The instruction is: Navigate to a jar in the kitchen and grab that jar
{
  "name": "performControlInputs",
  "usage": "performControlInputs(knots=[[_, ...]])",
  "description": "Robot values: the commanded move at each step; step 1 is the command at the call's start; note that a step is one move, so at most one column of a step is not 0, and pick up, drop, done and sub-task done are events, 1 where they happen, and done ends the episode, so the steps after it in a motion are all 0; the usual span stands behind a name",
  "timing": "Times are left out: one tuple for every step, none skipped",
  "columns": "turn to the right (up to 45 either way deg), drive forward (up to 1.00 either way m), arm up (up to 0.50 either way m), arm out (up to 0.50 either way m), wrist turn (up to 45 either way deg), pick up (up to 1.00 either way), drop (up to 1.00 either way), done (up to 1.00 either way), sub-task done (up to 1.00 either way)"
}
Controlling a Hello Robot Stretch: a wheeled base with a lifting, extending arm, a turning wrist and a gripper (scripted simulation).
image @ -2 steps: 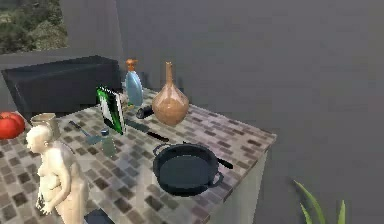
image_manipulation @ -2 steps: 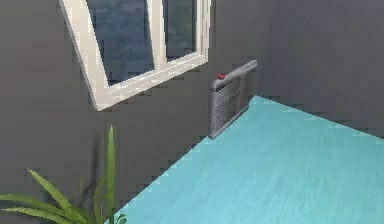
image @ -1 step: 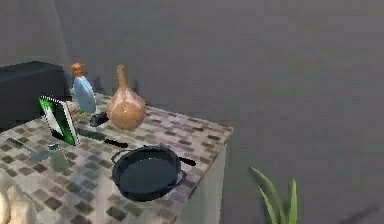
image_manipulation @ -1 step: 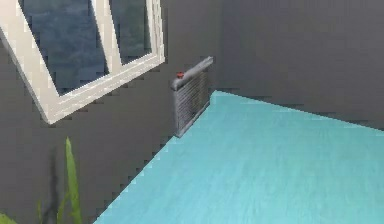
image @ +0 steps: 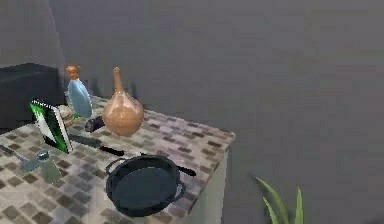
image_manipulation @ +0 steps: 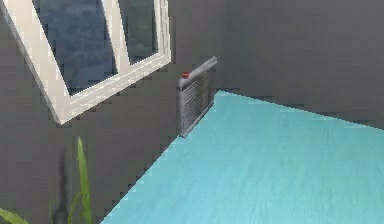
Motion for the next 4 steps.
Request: performControlInputs(knots=[[-45.0,0.00,0.00,0.00,0.0,0.00,0.00,0.00,0.00],[-45.0,0.00,0.00,0.00,0.0,0.00,0.00,0.00,0.00],[-18.0,0.00,0.00,0.00,0.0,0.00,0.00,0.00,0.00],[0.0,0.00,0.50,0.00,0.0,0.00,0.00,0.00,0.00]])
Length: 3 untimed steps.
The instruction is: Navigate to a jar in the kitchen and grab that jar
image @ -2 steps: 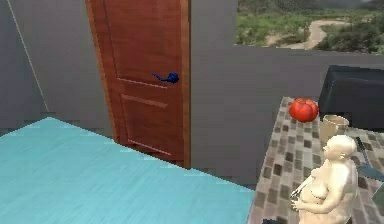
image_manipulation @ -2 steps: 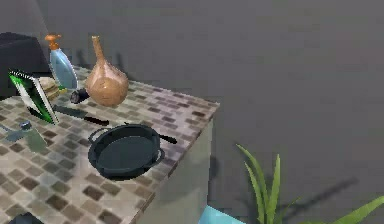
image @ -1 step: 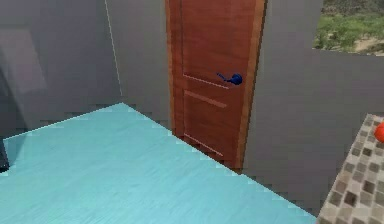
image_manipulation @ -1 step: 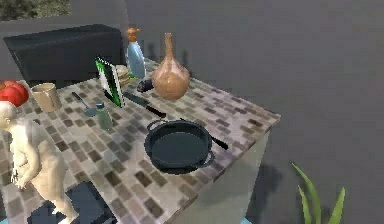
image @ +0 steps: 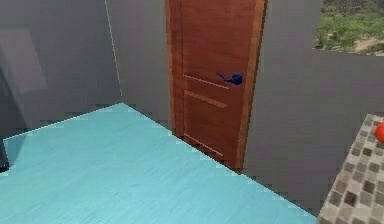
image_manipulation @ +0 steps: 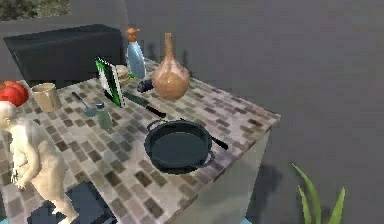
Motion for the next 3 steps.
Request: performControlInputs(knots=[[0.0,0.00,0.38,0.00,0.0,0.00,0.00,0.00,0.00],[0.0,0.00,0.00,0.50,0.0,0.00,0.00,0.00,0.00],[0.0,0.00,0.00,0.00,45.0,0.00,0.00,0.00,0.00]])
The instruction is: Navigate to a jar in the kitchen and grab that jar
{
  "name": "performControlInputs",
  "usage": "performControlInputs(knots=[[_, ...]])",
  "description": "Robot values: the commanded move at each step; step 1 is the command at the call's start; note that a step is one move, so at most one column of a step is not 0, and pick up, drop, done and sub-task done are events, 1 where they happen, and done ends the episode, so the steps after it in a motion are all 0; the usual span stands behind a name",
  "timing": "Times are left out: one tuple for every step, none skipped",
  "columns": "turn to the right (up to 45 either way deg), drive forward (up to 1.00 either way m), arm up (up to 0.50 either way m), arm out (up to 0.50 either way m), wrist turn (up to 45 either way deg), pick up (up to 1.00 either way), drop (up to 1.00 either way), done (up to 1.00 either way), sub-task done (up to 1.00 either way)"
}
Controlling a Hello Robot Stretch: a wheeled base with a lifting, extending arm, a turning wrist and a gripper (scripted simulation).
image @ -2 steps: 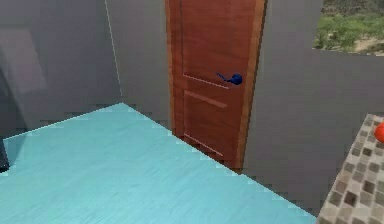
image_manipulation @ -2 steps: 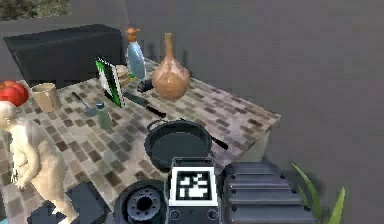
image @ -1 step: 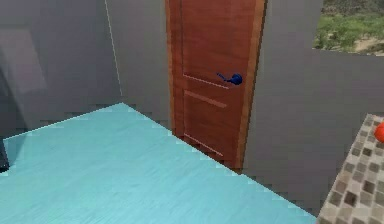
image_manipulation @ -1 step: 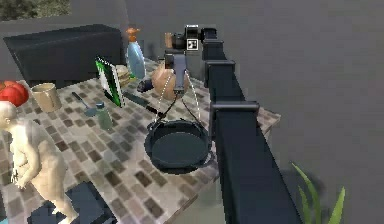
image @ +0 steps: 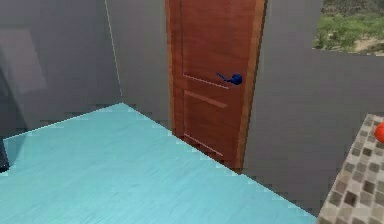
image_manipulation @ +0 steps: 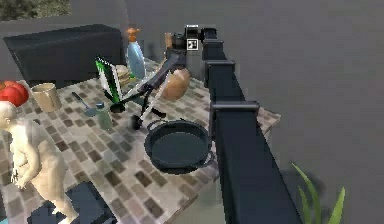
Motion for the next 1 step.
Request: performControlInputs(knots=[[0.0,0.00,0.00,0.00,45.0,0.00,0.00,0.00,0.00]])
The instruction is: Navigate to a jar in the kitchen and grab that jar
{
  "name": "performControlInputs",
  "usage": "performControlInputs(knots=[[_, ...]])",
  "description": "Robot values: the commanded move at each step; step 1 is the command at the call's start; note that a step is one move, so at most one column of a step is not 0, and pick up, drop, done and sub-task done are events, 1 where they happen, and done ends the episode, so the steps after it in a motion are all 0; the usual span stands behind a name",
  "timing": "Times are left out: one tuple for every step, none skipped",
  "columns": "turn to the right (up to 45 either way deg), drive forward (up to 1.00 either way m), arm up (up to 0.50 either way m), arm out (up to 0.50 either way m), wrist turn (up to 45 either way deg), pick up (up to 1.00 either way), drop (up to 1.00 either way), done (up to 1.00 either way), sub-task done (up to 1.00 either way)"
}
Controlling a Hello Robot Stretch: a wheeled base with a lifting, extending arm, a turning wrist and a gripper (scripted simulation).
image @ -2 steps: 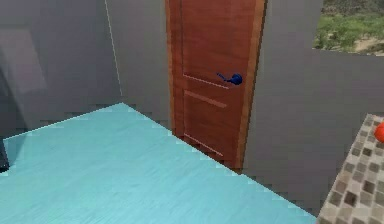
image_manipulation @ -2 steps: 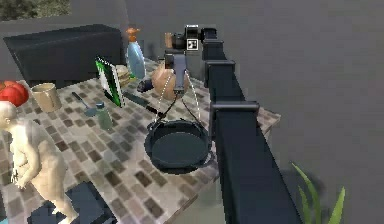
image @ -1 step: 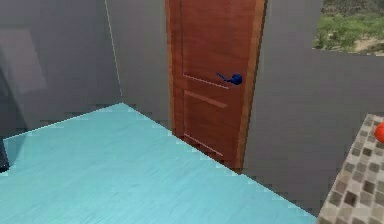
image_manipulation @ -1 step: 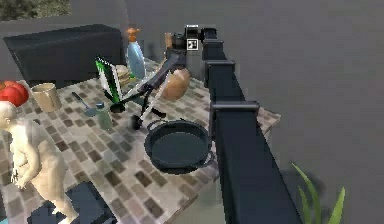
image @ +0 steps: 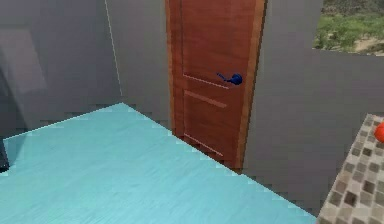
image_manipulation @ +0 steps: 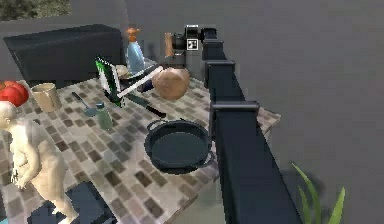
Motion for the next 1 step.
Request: performControlInputs(knots=[[0.0,0.00,0.00,0.00,45.0,0.00,0.00,0.00,0.00]])
